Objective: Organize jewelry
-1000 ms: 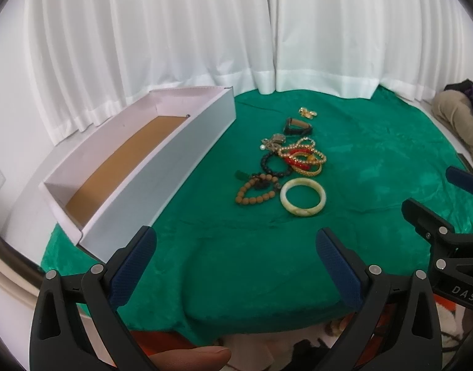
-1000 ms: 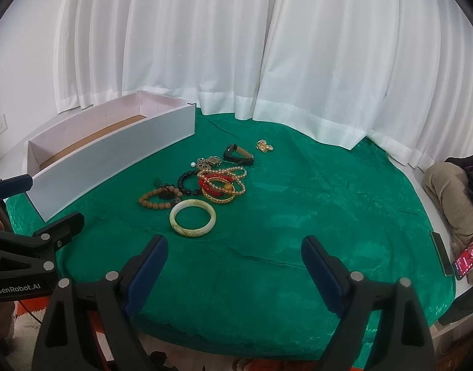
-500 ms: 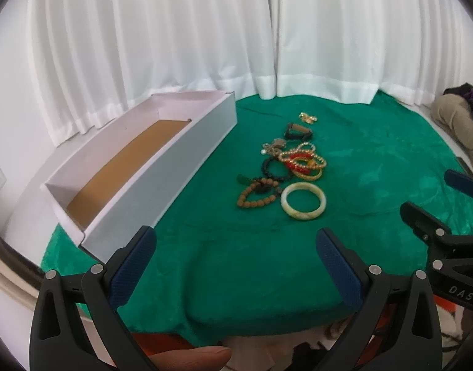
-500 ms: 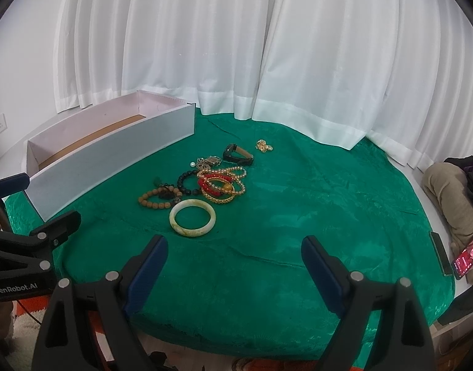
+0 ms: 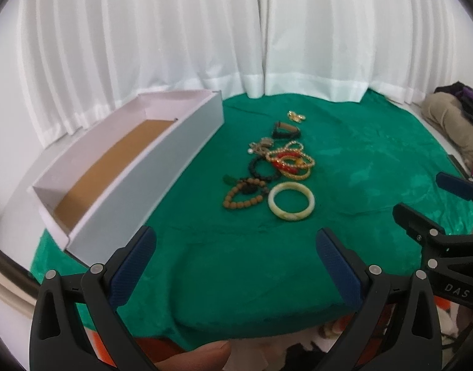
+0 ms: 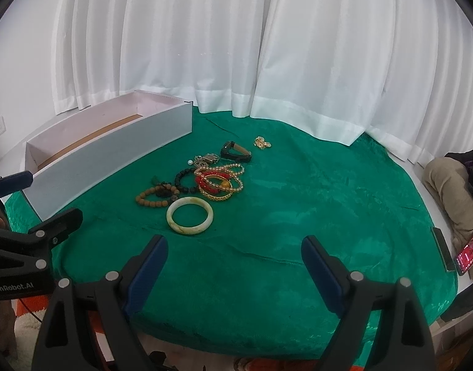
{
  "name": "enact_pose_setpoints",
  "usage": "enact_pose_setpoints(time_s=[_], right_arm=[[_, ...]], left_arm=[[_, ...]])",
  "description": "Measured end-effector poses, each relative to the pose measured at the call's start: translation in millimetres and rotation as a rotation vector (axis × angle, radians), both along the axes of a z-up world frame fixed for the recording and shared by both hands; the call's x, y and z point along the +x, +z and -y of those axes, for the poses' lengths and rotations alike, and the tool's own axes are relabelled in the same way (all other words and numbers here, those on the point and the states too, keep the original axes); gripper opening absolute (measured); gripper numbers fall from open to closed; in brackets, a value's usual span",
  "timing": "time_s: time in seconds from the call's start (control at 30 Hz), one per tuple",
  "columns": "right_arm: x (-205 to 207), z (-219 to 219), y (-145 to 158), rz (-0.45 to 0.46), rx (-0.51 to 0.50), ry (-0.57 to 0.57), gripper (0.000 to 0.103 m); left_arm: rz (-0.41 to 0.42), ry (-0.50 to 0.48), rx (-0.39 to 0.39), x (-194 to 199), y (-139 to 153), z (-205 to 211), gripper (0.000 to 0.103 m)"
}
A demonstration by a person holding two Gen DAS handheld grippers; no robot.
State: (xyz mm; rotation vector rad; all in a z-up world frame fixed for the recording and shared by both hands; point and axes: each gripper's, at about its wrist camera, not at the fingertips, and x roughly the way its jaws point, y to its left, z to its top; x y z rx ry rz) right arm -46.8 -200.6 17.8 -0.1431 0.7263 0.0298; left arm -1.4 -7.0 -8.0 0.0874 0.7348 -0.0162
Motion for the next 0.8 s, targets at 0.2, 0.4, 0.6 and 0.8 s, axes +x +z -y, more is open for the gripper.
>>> enact_pose_setpoints(time_s=[0.2, 0.4, 0.6, 0.8], right_arm=[[2.9, 1.7, -2.0, -0.005, 0.001, -0.002, 0.09], [4.3, 1.8, -3.5, -0.006, -0.002, -0.004, 0.09], [6.1, 3.1, -4.8, -0.01, -0.002, -0.004, 0.09], [9.0, 3.6, -7.1, -0.016, -0.002, -0.01, 0.09]], left_arm=[[-0.004, -0.016, 0.029, 1.4, -1.2, 6.9, 0.103], [-0.003, -0.003, 0.003, 4.0, -1.8, 2.4, 0.103], [-0.022, -0.012, -0.016, 9.0, -5.9, 0.0, 0.103], [-0.049, -0.02, -0.013, 13.9, -11.0, 1.1, 0.103]])
